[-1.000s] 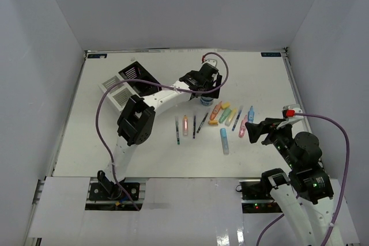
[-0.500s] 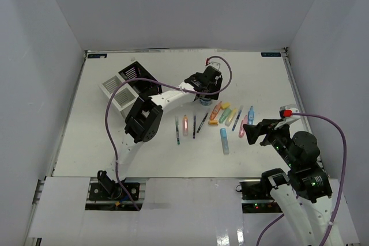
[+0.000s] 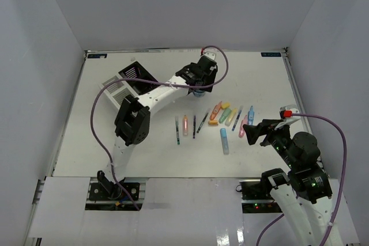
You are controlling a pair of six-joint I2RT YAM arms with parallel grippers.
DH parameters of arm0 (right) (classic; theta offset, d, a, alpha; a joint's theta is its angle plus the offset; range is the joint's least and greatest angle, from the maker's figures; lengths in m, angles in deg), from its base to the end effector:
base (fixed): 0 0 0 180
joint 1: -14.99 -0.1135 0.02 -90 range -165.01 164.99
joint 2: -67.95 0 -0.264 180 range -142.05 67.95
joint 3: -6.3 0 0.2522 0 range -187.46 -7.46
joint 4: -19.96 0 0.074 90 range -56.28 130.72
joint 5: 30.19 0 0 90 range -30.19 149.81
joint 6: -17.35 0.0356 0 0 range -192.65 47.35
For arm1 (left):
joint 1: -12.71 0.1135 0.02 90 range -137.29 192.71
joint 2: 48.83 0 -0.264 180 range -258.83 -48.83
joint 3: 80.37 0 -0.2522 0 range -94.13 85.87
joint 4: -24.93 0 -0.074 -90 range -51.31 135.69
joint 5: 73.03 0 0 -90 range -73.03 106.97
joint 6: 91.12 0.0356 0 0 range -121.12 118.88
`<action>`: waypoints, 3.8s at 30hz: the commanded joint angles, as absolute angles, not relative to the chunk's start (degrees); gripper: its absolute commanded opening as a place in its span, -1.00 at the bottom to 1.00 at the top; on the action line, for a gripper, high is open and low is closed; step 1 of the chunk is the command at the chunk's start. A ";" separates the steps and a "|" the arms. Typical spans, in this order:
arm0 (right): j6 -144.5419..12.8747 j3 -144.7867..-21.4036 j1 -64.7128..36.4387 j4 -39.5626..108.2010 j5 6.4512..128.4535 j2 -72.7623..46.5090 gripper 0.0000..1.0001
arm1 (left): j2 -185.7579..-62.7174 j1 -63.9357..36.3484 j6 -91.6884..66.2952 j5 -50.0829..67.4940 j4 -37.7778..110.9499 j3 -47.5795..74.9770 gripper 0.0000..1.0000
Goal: Sort the stationery into containers
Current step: Pick up the stationery from the center of the board, then place the stationery in the storage box.
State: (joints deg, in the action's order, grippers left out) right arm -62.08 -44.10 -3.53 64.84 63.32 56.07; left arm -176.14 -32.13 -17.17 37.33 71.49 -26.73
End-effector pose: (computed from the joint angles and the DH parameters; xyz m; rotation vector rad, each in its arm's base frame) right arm 0.0636 0.0236 0.3128 -0.1643 1.6921 0.4323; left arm 0.3666 -0.3471 0.2401 0.4218 2.2978 -0.0983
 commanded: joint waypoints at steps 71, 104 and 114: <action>-61.40 -43.41 -3.82 63.26 65.17 58.46 0.80 | -159.13 3.83 -18.43 29.01 71.39 -13.36 0.46; -61.40 -42.79 -3.82 62.99 65.17 58.55 0.80 | -157.28 3.92 -17.90 30.50 77.54 -12.66 0.33; -60.70 -42.71 -3.82 63.17 63.94 58.46 0.80 | -158.61 3.83 -17.90 29.36 77.10 -13.97 0.96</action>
